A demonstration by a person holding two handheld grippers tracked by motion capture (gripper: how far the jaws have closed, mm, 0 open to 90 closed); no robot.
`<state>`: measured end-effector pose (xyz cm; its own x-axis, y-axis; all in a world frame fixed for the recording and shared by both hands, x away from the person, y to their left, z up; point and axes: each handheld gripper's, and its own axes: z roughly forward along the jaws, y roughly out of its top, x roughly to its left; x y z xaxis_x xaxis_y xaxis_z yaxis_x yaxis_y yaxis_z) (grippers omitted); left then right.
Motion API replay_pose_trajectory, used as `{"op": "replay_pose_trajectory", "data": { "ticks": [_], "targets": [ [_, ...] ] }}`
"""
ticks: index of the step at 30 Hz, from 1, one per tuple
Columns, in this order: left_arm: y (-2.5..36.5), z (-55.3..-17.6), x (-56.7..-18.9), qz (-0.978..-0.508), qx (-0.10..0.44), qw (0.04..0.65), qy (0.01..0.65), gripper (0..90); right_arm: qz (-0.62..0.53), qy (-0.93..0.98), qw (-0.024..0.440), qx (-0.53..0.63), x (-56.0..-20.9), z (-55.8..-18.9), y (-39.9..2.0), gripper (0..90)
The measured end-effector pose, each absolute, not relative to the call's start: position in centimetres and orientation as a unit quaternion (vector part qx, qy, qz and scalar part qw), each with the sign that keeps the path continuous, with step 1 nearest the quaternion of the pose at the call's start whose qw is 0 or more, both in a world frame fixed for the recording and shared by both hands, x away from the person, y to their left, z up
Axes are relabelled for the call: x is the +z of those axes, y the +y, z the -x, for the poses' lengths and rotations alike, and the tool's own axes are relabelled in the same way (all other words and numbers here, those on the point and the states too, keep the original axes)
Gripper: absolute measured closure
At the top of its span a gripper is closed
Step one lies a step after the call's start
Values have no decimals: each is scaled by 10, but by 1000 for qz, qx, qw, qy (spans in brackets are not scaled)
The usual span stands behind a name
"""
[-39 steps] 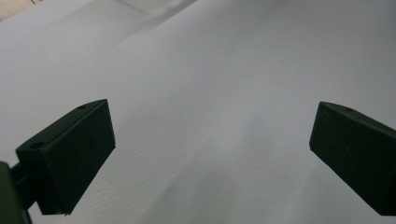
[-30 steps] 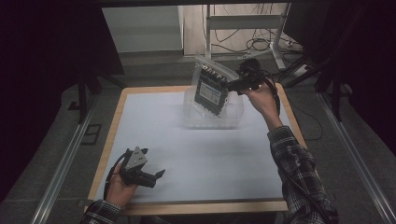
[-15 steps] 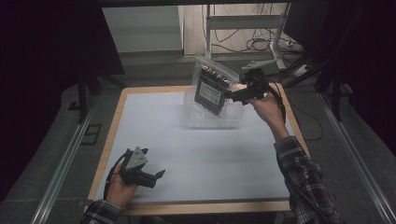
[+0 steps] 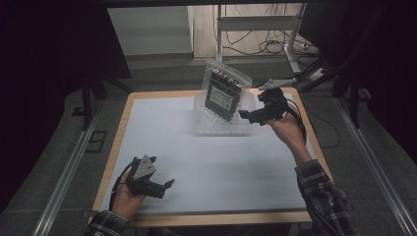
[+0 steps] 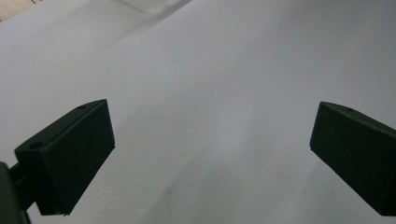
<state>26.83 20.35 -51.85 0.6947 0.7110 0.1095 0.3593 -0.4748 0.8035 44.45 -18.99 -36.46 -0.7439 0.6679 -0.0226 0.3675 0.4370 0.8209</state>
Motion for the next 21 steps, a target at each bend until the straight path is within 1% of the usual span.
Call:
{"op": "replay_pose_trajectory", "data": {
  "ticks": [11,21],
  "targets": [
    [203,-268,-519,-830,227,397,319,0,-310,829,189,426,-380,-417,-200,0],
    [202,-268,-519,-831,228,396,318,0,-307,824,182,440,-395,-394,-210,0]
  ]
}}
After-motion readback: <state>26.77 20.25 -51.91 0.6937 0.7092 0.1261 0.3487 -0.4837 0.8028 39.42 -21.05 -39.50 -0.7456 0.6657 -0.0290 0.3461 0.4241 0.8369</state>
